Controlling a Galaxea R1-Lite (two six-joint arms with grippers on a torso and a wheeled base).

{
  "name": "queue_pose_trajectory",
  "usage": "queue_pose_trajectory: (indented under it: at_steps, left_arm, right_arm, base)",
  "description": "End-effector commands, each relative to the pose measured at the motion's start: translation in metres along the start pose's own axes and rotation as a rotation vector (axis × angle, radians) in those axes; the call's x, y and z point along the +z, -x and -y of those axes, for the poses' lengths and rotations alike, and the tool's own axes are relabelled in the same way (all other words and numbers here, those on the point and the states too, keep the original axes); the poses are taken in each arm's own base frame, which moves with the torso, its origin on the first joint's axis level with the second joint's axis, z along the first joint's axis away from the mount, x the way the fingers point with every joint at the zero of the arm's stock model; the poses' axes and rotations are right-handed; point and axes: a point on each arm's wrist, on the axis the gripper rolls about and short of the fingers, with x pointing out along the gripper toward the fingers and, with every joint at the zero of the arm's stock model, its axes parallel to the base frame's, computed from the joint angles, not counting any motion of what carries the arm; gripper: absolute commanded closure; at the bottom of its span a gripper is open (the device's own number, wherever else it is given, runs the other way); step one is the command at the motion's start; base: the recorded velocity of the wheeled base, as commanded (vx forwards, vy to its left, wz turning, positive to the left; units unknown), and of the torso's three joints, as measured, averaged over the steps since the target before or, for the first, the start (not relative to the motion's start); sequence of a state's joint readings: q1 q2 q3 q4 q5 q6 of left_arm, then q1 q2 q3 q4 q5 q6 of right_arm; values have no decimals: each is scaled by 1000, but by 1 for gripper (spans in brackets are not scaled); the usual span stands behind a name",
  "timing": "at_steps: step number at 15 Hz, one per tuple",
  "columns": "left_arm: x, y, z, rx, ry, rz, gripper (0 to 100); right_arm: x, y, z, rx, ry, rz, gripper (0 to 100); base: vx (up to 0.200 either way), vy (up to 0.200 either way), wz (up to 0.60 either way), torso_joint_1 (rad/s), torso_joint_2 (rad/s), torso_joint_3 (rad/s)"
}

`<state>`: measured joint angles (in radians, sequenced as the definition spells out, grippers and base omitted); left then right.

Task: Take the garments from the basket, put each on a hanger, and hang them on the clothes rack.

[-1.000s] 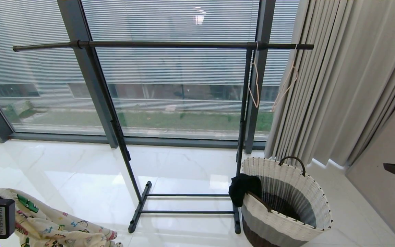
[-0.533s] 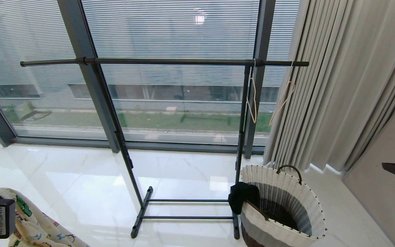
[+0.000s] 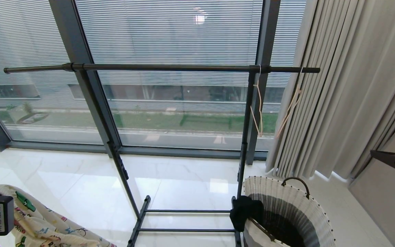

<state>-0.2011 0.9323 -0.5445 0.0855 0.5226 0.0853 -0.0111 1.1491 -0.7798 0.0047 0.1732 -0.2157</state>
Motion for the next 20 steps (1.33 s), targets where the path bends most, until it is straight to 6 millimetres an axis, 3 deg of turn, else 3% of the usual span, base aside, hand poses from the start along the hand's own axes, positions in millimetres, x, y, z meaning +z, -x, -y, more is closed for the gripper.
queue_pose_trajectory:
  at_steps: [1, 6, 11, 13, 17, 20]
  left_arm:
    - [1, -1, 0, 0, 5, 9, 100]
    - [2, -1, 0, 0, 7, 15, 100]
    - [2, 0, 0, 1, -20, 17, 100]
    - [2, 0, 0, 0, -15, 24, 100]
    - [-1, 5, -3, 2, -29, 50, 100]
    - [-4, 5, -2, 2, -44, 45, 100]
  right_arm:
    - [1, 0, -1, 28, 2, 12, 0]
    - [2, -9, -1, 66, 3, 15, 0]
    - [4, -30, 1, 72, 0, 18, 0]
    - [4, -39, 1, 79, 2, 15, 0]
    - [15, -92, -2, 128, -21, 5, 0]
    - [17, -143, -4, 153, -27, -27, 0]
  base:
    - [200, 0, 0, -2, 7, 2]
    - [200, 0, 0, 3, 0, 0]
    - [200, 0, 0, 1, 0, 2]
    - [0, 0, 0, 0, 0, 0]
    - [0, 0, 0, 0, 0, 0]
    - [0, 0, 0, 0, 0, 0]
